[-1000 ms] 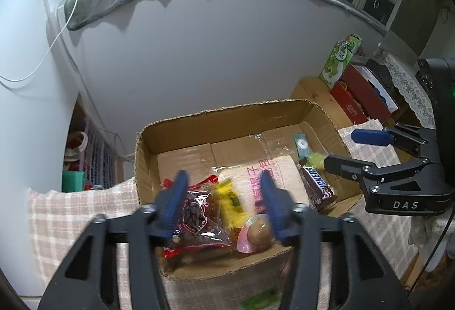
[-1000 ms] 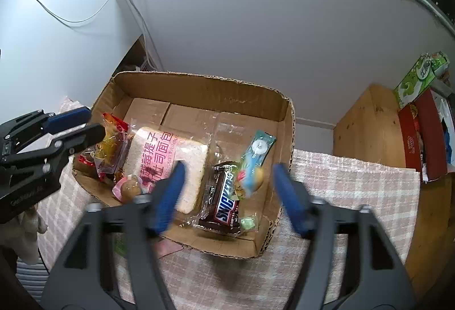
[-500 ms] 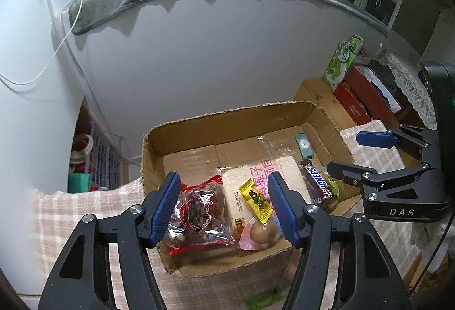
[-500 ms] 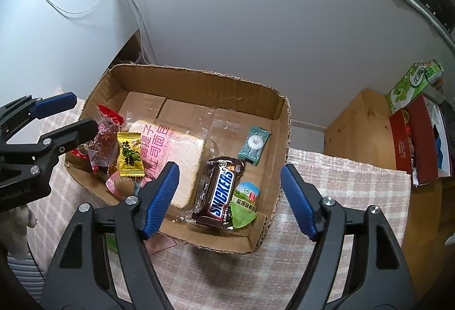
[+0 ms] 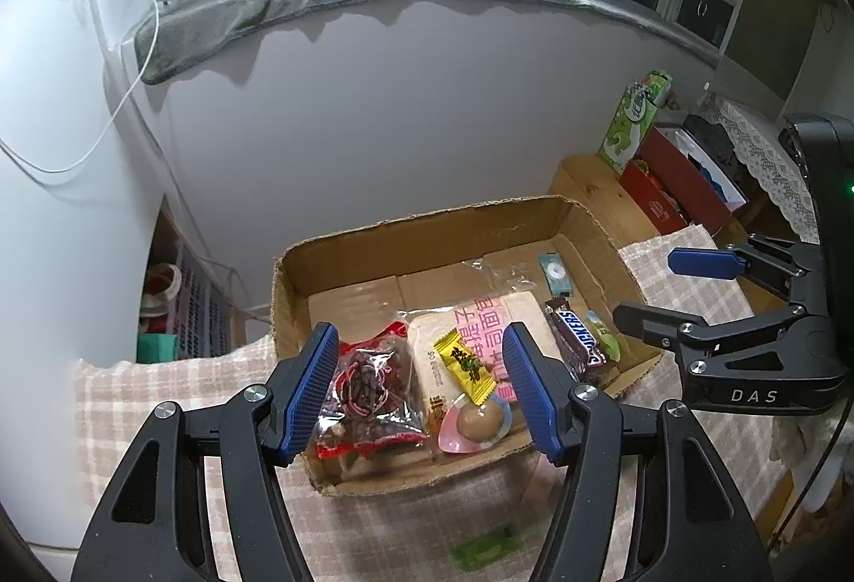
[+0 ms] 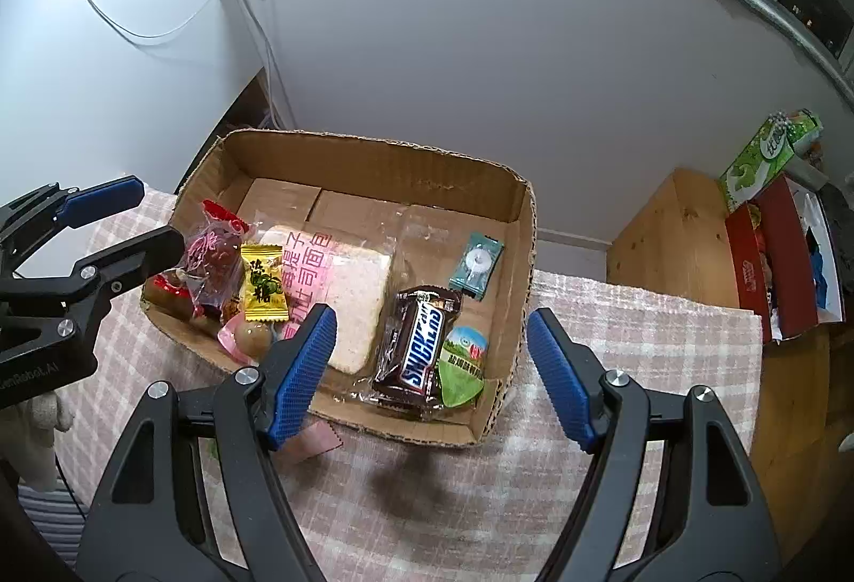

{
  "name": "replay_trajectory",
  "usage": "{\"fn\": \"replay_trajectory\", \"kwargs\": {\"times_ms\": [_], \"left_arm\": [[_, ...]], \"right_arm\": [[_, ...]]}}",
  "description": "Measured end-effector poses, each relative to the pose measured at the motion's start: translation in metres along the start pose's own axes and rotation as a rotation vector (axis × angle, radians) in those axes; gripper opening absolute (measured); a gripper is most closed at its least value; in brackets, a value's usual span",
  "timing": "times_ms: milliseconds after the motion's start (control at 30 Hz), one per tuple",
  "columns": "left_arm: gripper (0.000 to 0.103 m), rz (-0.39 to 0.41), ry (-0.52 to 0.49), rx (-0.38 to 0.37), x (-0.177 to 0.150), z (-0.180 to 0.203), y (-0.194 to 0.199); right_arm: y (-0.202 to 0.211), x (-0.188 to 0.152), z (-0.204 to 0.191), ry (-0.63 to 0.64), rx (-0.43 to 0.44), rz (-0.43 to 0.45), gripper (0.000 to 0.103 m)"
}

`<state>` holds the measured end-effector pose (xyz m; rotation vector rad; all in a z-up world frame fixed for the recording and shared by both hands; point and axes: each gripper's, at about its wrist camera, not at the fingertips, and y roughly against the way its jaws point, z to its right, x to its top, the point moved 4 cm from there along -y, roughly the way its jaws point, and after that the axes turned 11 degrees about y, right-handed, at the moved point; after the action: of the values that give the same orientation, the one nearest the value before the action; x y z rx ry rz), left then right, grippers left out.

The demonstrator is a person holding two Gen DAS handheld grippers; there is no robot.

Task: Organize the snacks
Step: 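Move both open grippers back over the green and pink candy packets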

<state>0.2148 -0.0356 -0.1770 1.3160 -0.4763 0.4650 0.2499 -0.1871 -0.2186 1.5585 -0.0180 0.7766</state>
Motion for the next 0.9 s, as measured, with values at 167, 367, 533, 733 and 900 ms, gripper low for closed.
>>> {"fn": "replay_trajectory", "kwargs": {"times_ms": [167, 367, 533, 733, 900], "left_arm": [[0.063, 0.009, 0.001, 0.005, -0.003, -0.002, 0.007], [0.063, 0.019, -0.002, -0.002, -0.014, -0.003, 0.019], [0.063, 0.007, 0.013, -0.011, -0.032, -0.014, 0.027], [0.063, -0.023, 0.024, -0.022, -0.058, -0.026, 0.035], [0.063, -0.06, 0.035, -0.033, -0.085, -0.033, 0.037]], "right_arm": [[0.008, -0.005, 0.0, -0.009, -0.003, 0.004, 0.077], [0.02, -0.018, -0.002, -0.046, 0.023, 0.016, 0.077], [0.027, -0.035, -0.006, -0.087, 0.05, 0.01, 0.077], [0.025, -0.058, -0.013, -0.177, 0.123, -0.012, 0.077], [0.008, -0.073, -0.023, -0.22, 0.168, -0.064, 0.077]]}}
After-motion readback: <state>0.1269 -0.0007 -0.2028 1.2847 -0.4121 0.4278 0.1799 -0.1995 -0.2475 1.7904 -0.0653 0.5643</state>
